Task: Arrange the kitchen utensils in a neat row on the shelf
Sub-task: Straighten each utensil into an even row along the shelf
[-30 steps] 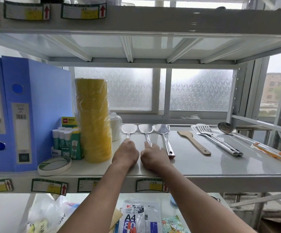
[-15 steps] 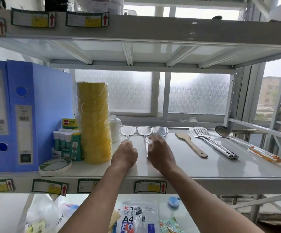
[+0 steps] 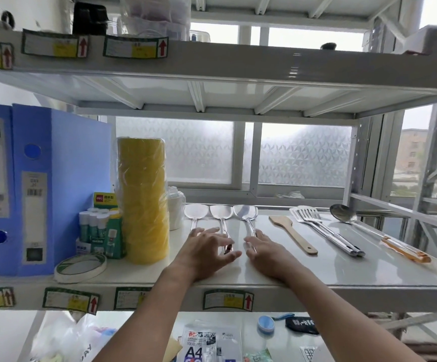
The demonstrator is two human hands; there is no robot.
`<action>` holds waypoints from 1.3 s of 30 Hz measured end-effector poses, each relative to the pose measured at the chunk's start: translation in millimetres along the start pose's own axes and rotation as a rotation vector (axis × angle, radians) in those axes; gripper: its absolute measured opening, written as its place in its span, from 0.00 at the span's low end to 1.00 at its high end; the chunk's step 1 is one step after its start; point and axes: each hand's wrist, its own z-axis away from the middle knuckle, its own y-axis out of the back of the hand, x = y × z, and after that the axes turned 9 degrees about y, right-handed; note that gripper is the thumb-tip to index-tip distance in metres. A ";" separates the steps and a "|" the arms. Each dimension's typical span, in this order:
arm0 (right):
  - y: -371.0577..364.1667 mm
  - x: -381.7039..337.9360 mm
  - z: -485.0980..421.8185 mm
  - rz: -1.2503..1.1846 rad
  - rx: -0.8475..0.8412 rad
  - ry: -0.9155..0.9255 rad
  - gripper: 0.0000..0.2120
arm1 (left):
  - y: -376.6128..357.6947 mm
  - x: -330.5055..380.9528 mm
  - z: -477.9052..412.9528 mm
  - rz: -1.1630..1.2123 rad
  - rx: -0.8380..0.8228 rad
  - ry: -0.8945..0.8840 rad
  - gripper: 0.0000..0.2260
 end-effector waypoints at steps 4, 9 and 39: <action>-4.6 2.7 -2.6 -0.021 0.010 -0.018 0.25 | -3.0 -3.6 -0.7 0.000 0.003 0.003 0.23; -7.1 6.3 -5.6 -0.035 0.008 -0.044 0.25 | 2.5 0.7 1.4 0.042 -0.028 -0.010 0.19; -8.2 11.4 -8.9 -0.077 0.006 -0.006 0.21 | -7.3 -4.5 -2.4 0.096 0.013 0.041 0.19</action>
